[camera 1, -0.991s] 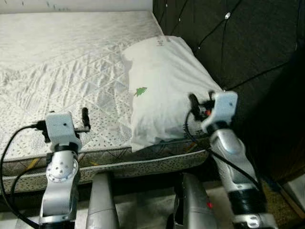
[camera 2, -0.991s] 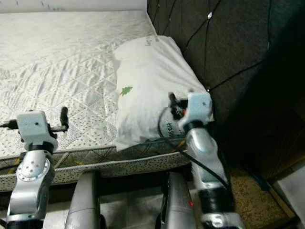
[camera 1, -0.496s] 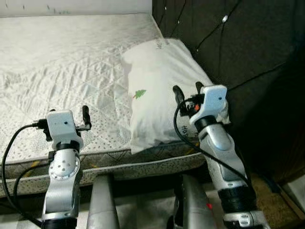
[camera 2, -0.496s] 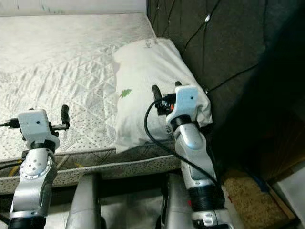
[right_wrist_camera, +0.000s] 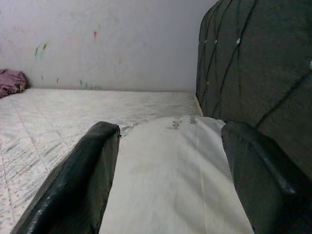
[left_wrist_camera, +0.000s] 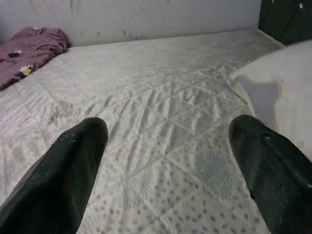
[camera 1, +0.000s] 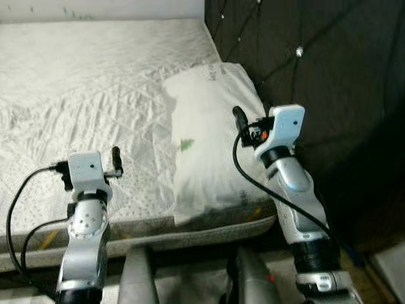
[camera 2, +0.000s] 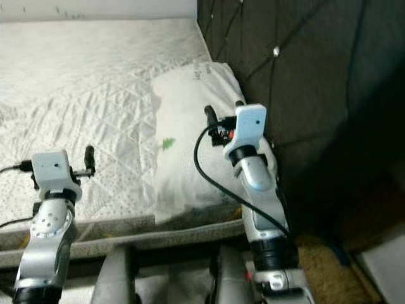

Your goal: Clean up the room

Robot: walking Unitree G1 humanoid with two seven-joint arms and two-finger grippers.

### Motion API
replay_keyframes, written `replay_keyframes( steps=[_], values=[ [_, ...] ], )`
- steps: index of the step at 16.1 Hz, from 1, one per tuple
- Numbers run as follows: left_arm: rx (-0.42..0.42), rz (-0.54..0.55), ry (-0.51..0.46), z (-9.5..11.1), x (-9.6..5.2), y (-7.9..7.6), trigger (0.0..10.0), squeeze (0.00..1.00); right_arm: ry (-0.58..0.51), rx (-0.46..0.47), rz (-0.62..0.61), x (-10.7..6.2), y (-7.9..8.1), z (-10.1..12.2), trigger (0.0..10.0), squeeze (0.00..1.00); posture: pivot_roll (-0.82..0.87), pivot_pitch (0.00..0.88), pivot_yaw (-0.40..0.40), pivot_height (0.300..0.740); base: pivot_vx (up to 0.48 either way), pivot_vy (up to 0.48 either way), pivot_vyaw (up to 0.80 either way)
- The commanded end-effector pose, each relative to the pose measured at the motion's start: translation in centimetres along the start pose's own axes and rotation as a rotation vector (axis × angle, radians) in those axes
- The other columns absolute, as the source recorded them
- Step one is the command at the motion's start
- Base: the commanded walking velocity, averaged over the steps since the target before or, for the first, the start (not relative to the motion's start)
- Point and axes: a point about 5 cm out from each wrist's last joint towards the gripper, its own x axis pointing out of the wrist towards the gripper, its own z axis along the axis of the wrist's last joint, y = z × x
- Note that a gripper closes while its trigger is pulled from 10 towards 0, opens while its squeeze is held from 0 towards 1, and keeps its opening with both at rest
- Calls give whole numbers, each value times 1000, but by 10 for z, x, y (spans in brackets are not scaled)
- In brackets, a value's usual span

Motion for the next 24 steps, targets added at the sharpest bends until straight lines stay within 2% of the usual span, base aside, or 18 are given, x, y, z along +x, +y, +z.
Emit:
replay_keyframes(
  steps=[1, 4, 8, 12, 14, 18, 21, 24],
  values=[
    [-8, -23, -17, 2, 1, -2, 10000, 0, -31, -7, -9, 5, -2, 8, 10000, 0, -19, 0, -30, 701, 0, 0, 0],
    [20, -38, -78, 6, 0, 1, 10000, 0, -29, -21, -23, 4, -6, 7, 10000, 0, -19, 0, -30, 740, 0, 0, 0],
    [61, 14, -79, 5, 1, 4, 10000, 0, -24, -24, -31, 3, -7, 5, 10000, 0, -19, 0, -33, 740, 0, 0, 0],
    [53, 21, -86, 5, 2, 4, 10000, 0, -4, -38, -37, -2, -6, -1, 10000, 0, -15, 0, -38, 740, 0, 0, 0],
    [74, 24, -91, 6, 1, 4, 10000, 0, 8, -44, -41, -5, -7, -5, 10000, 0, -15, 0, -38, 740, 0, 0, 0],
    [28, 16, -70, 5, 1, 3, 10000, 0, 33, -45, -41, -7, -6, -11, 10000, 0, -15, 0, -38, 740, 0, 61, 0],
    [-58, -10, -60, 8, 1, 1, 10000, 0, 43, -27, -43, -7, -4, -13, 10000, 0, -15, 0, -38, 740, 0, 480, 0],
    [-56, -13, -67, 10, 0, 0, 10000, 0, 48, -28, -52, -7, -6, -15, 10000, 0, -7, 0, -42, 740, 0, 480, 0]
  ],
)
